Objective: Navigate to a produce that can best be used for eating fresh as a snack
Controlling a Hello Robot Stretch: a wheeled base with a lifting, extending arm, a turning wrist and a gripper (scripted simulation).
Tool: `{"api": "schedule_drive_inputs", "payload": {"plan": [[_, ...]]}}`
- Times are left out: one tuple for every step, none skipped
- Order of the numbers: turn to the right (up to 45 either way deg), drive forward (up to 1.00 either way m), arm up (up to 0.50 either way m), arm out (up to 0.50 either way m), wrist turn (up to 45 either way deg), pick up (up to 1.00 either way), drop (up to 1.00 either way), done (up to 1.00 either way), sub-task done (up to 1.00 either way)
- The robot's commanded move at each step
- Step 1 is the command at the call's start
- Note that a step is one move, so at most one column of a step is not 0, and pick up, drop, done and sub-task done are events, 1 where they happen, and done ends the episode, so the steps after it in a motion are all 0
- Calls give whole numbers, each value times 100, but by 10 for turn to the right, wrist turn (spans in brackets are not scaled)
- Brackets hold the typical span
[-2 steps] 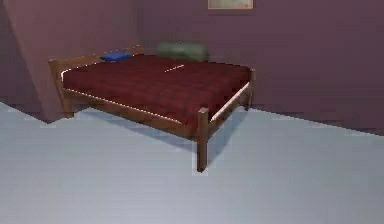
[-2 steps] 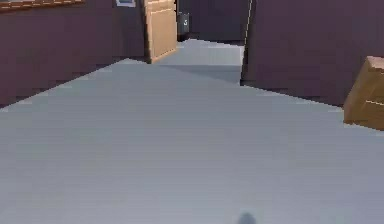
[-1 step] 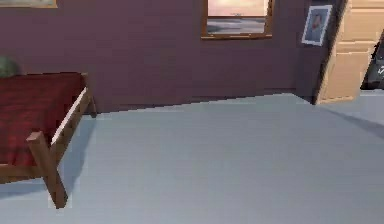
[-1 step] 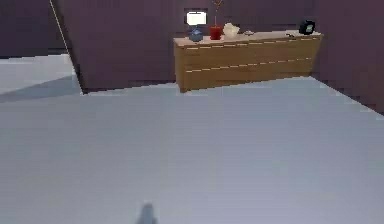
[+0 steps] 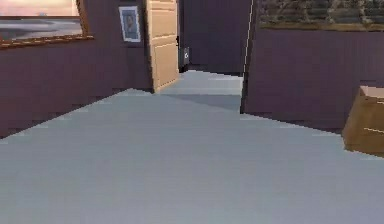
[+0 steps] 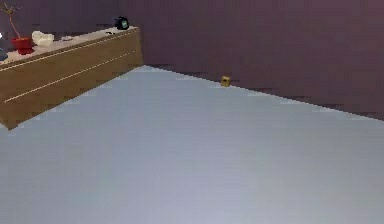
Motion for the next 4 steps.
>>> {"api": "schedule_drive_inputs", "payload": {"plan": [[60,0,0,0,0,0,0,0,0],[0,100,0,0,0,0,0,0,0],[0,100,0,0,0,0,0,0,0],[30,0,0,0,0,0,0,0,0]]}}
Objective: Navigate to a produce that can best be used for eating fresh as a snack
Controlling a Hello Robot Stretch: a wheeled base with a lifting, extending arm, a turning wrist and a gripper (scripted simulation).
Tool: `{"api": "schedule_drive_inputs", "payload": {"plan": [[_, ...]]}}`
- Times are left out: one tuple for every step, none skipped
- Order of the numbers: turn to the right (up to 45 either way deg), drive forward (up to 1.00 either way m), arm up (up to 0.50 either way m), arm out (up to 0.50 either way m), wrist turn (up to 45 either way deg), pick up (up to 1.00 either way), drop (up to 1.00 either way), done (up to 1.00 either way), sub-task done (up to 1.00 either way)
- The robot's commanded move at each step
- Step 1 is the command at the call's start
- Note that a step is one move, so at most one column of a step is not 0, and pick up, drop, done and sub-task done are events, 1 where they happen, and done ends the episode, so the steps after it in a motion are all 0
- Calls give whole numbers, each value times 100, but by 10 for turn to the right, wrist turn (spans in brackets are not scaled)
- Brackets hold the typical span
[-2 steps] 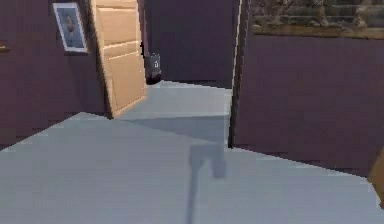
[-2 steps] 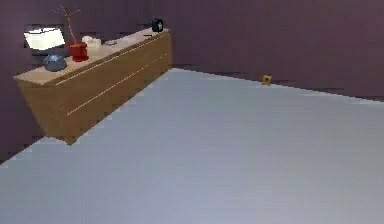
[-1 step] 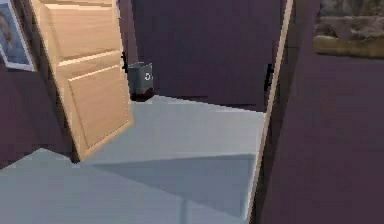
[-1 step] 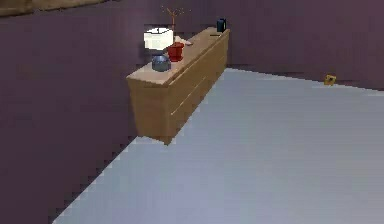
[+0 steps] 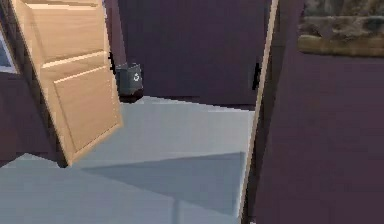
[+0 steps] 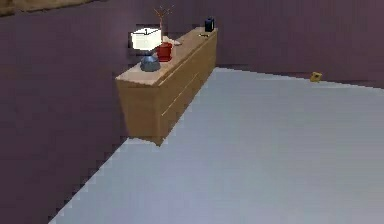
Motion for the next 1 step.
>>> {"api": "schedule_drive_inputs", "payload": {"plan": [[0,70,0,0,0,0,0,0,0]]}}
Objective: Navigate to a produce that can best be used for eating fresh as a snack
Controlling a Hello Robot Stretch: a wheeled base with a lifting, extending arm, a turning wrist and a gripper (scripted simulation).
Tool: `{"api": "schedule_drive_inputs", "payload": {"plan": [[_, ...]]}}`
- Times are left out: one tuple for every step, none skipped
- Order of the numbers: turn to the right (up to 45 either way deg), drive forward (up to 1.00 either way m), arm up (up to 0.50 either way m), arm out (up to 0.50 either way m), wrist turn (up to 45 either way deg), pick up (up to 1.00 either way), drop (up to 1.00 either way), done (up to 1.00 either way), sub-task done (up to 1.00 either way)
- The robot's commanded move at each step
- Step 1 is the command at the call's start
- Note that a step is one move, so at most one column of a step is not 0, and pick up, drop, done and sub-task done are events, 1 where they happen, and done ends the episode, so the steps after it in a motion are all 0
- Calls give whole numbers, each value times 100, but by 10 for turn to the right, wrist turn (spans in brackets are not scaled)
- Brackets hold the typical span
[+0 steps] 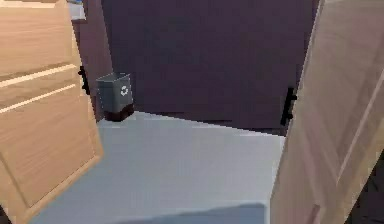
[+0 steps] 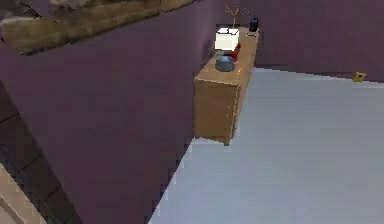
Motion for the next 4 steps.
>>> {"api": "schedule_drive_inputs", "payload": {"plan": [[0,100,0,0,0,0,0,0,0],[60,0,0,0,0,0,0,0,0],[0,15,0,0,0,0,0,0,0],[450,0,0,0,0,0,0,0,0]]}}
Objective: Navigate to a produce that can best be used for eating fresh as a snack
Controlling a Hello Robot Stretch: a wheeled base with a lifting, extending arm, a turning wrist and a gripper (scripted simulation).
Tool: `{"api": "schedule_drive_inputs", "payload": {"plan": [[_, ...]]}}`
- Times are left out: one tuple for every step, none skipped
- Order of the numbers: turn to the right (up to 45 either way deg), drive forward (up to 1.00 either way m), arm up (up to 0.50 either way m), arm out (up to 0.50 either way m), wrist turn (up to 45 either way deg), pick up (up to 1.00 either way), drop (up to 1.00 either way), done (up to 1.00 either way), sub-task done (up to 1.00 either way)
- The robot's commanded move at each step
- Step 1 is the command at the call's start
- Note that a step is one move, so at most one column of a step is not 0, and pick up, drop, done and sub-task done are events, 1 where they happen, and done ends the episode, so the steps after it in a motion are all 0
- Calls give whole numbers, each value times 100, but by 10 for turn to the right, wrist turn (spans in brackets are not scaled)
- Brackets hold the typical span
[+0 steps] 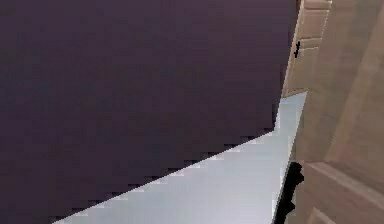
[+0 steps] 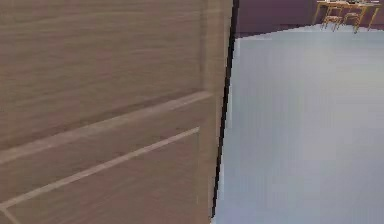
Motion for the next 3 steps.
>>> {"api": "schedule_drive_inputs", "payload": {"plan": [[0,90,0,0,0,0,0,0,0],[450,0,0,0,0,0,0,0,0],[60,0,0,0,0,0,0,0,0]]}}
